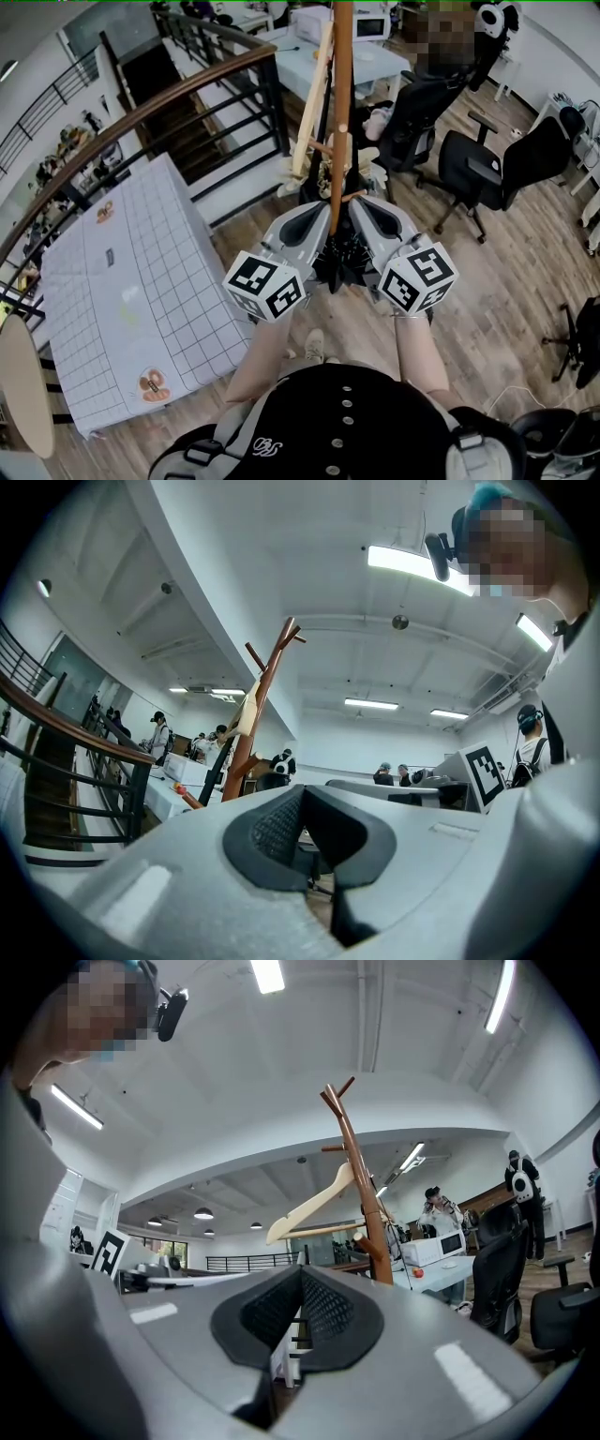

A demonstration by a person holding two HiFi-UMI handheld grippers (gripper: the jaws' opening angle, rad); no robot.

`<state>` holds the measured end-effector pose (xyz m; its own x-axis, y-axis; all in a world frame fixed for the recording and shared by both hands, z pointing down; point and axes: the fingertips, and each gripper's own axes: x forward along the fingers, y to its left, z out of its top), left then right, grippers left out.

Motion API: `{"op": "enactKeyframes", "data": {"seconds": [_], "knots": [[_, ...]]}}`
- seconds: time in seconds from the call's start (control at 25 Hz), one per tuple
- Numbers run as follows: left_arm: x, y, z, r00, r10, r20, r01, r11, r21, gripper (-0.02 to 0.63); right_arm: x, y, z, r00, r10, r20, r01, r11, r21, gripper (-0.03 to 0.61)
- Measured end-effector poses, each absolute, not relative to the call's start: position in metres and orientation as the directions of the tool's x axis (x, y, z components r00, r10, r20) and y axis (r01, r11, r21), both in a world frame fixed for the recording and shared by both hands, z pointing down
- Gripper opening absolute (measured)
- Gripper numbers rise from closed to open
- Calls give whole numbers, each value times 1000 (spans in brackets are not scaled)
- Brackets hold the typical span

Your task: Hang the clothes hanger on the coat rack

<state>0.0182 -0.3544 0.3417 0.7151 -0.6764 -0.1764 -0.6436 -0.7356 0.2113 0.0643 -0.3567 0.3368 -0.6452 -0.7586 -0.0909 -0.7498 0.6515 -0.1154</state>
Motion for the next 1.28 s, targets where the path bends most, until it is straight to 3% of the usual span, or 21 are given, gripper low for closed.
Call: {"op": "enactKeyframes", "data": {"seconds": [1.28], "knots": [[20, -373, 351, 730, -671, -133, -641, -739, 207, -6, 58, -375, 348, -654, -755, -51, -747, 654, -119, 0]]}}
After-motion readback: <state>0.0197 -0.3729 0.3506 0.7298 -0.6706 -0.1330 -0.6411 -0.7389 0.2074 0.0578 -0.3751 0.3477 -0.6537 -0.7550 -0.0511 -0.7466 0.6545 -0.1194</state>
